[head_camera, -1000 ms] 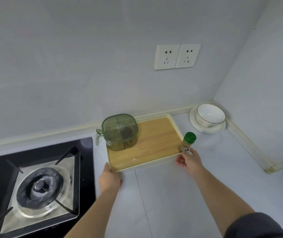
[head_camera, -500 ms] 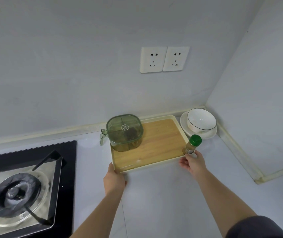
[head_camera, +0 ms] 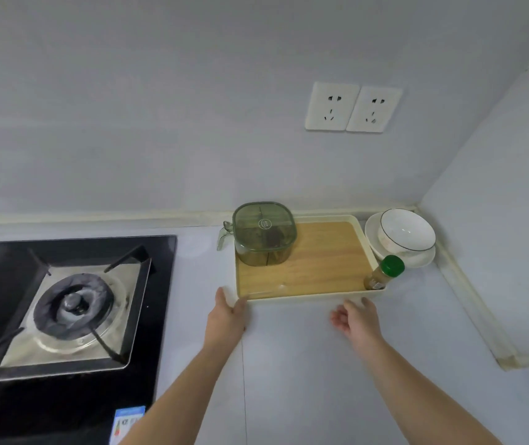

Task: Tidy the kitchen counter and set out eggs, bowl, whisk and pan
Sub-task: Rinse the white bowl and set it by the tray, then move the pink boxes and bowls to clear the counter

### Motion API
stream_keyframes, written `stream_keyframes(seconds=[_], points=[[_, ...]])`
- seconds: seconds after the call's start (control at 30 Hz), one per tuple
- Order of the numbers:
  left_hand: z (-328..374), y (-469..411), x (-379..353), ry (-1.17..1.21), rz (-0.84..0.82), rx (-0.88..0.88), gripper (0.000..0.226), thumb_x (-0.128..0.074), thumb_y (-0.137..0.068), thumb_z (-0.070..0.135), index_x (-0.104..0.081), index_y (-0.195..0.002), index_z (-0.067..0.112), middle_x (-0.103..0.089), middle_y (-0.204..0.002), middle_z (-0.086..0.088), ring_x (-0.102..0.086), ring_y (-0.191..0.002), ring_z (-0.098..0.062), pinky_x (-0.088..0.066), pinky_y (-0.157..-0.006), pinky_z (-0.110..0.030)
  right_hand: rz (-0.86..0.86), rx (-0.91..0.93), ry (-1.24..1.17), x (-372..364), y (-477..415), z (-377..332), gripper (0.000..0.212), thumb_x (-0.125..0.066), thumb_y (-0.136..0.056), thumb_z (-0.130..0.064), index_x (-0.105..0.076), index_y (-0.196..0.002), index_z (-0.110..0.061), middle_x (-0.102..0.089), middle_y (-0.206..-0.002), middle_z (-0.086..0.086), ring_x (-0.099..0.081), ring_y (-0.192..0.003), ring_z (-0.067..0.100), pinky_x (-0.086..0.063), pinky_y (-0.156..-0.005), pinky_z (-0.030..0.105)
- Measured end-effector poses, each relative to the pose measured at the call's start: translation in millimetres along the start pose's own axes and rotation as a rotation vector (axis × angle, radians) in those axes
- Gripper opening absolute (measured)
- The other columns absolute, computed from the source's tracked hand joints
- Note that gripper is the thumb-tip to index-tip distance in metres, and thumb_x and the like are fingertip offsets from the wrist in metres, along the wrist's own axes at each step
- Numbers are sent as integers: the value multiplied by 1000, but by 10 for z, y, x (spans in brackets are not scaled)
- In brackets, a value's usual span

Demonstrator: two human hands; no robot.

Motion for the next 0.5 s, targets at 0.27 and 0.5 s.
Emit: stream_keyframes(seconds=[0.27, 0.5], points=[[-263, 1067, 1259, -128, 92, -300, 49, -45, -99, 36, -34, -145, 27, -52, -125, 9, -50, -110, -5, -40, -92, -22, -438, 284, 628, -1278, 1448, 580, 33, -55, -94, -14, -48, -126, -16, -61, -104, 9, -64, -84, 22, -55, -75, 40], [-1337, 2118, 3045, -355, 371, -317, 54, -42, -99, 41, -28, -148, 24, -40, -144, 9, -35, -132, -8, -34, -100, -19, -808, 745, 925, -2545, 3387, 1214, 37, -56, -94, -20, -49, -131, -24, -58, -114, -7, -57, -102, 7, -44, -83, 17]])
Point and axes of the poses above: each hand's wrist, its own y-axis away from the middle knuckle, its own x-axis out of the back of the hand, z = x × y, the point moved 8 cm from there along -y, towards the middle knuckle
